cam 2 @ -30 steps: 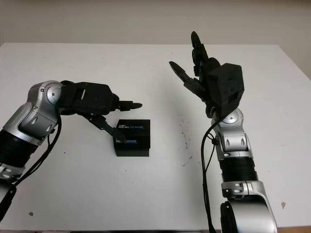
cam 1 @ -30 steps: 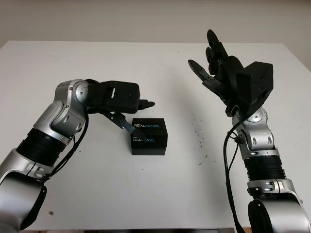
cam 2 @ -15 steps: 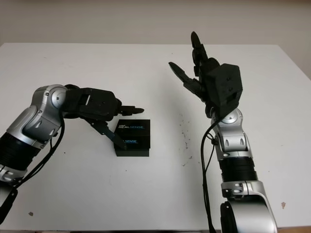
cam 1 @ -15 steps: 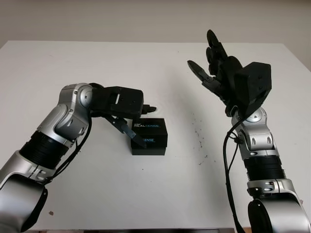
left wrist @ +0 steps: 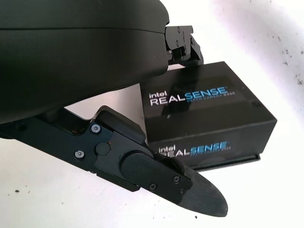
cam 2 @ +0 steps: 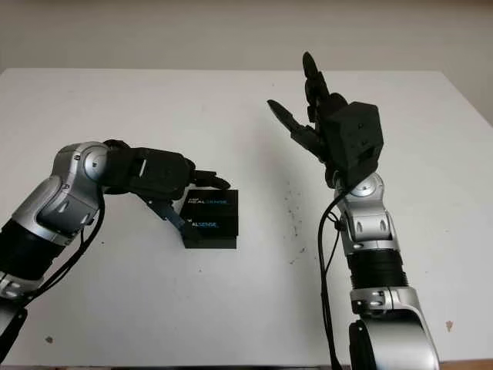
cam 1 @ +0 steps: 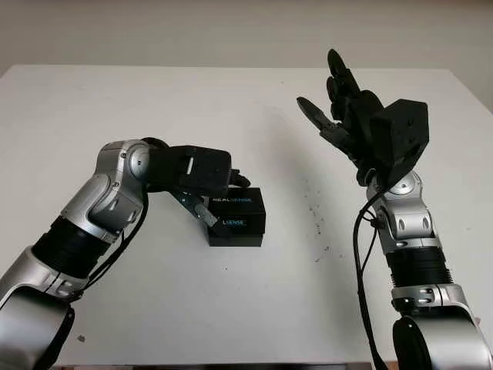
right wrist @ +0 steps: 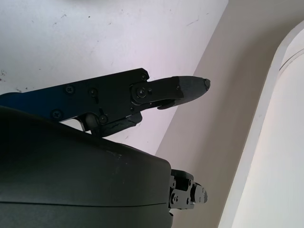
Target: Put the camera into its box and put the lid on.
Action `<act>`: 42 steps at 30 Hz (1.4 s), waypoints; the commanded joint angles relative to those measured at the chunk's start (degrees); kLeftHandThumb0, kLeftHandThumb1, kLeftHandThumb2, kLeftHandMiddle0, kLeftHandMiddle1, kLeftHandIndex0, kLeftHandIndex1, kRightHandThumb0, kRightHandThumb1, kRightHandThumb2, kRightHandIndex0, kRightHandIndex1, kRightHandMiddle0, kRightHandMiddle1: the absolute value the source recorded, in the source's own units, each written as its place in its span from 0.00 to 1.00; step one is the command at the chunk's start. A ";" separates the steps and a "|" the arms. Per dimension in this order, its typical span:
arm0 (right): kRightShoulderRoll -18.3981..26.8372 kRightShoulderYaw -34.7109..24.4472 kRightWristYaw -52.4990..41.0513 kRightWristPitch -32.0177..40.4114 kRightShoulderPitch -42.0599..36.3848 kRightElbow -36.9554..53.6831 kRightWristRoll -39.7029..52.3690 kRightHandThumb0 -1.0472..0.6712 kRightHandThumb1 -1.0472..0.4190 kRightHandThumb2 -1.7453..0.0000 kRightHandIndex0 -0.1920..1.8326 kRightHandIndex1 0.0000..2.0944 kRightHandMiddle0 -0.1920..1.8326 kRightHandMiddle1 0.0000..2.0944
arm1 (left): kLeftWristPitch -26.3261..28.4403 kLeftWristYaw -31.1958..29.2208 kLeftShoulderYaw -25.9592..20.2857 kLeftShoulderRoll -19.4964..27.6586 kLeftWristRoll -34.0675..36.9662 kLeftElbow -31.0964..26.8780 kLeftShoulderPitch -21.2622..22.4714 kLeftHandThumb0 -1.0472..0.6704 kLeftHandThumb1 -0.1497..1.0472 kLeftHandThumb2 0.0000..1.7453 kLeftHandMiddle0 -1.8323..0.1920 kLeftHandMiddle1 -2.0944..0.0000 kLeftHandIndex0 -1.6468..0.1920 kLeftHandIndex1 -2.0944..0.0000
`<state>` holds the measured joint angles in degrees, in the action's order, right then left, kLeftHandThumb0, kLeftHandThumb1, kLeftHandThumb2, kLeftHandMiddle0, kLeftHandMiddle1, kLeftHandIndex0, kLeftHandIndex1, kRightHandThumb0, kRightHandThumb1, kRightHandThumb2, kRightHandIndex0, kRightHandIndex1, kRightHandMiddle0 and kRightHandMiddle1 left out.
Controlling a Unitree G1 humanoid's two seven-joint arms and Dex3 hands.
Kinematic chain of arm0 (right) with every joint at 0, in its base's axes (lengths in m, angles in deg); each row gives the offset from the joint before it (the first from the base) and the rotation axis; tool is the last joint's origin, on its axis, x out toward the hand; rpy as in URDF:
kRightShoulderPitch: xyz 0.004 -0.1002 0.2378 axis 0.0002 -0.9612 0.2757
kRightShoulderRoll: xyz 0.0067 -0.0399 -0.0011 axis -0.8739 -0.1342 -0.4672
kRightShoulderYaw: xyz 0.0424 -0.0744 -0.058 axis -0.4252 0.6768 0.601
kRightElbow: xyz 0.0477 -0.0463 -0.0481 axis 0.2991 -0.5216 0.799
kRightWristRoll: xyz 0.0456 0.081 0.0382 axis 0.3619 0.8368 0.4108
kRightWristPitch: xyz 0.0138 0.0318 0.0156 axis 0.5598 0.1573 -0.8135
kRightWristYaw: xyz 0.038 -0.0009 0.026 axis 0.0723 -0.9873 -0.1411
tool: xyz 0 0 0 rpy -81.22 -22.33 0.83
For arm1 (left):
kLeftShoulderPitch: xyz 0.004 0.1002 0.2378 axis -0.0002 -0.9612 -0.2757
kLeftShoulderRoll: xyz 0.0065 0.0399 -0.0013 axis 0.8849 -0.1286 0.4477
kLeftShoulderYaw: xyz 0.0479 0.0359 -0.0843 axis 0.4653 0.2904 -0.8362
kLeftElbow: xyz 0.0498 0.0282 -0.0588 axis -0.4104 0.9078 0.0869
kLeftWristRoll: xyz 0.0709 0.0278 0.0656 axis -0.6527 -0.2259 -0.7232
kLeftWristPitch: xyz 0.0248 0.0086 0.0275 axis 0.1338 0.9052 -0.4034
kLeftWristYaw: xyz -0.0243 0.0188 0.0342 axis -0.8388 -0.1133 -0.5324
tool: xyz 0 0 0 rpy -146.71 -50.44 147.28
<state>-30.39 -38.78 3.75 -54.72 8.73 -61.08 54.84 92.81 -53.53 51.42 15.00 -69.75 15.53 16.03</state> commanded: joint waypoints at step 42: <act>0.12 0.45 -1.13 -0.32 -0.34 0.68 0.01 0.31 0.00 0.90 0.05 0.03 0.06 0.03 | -10.60 35.06 -5.45 -4.26 -9.60 -7.25 -16.54 0.47 1.00 0.17 0.53 0.00 0.75 0.00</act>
<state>-30.40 -38.41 2.51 -54.96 8.70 -61.44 54.87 82.67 -19.28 46.97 11.20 -79.01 9.52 -0.15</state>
